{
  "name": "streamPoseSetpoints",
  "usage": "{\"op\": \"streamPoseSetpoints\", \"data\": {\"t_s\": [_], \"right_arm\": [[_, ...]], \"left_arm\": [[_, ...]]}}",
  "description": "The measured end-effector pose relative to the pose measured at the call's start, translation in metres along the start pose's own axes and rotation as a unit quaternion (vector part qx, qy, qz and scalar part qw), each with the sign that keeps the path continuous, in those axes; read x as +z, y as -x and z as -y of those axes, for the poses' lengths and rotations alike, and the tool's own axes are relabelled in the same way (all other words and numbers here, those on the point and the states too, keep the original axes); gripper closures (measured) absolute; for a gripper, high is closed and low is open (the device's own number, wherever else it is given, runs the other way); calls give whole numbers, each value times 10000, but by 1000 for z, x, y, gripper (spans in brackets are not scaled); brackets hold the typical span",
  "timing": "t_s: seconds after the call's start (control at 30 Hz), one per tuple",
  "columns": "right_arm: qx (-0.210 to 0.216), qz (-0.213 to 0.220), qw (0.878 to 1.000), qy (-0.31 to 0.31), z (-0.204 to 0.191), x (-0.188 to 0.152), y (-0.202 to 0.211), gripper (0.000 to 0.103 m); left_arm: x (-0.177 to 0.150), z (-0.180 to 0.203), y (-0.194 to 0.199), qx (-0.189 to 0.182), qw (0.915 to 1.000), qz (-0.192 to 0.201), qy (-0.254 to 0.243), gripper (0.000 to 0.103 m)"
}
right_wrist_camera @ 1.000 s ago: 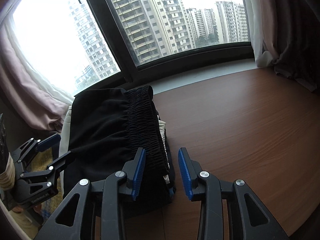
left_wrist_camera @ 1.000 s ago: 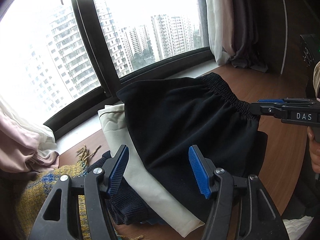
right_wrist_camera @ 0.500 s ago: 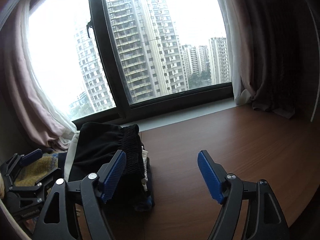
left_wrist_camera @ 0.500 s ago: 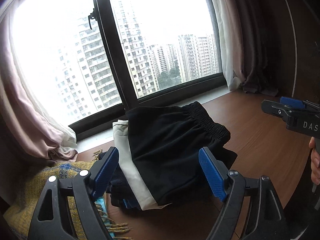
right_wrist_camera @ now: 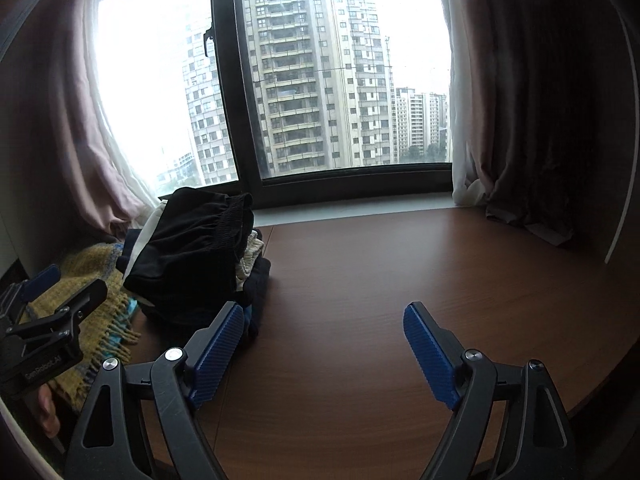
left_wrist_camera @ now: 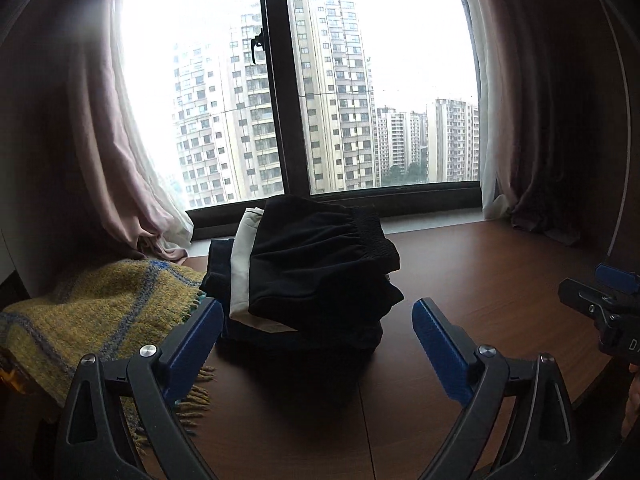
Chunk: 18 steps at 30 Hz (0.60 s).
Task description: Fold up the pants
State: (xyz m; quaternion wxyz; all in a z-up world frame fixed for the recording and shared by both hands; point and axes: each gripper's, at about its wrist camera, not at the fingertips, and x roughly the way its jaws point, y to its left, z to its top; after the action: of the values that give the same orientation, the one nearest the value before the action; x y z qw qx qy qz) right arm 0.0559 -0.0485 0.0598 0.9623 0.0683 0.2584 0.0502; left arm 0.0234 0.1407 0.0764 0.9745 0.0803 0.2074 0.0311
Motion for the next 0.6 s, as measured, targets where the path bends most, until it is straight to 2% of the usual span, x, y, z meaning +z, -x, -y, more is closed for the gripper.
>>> {"op": "streamPoseSetpoints", "data": {"t_s": [0.3, 0.6], "right_arm": [[260, 43, 9994, 215, 35, -23, 57, 20], [343, -14, 9992, 208, 54, -43, 95, 20]], "left_arm": [[-17, 40, 62, 125, 9998, 130, -66, 4], [-29, 58, 97, 82, 9999, 22, -116, 3]]}}
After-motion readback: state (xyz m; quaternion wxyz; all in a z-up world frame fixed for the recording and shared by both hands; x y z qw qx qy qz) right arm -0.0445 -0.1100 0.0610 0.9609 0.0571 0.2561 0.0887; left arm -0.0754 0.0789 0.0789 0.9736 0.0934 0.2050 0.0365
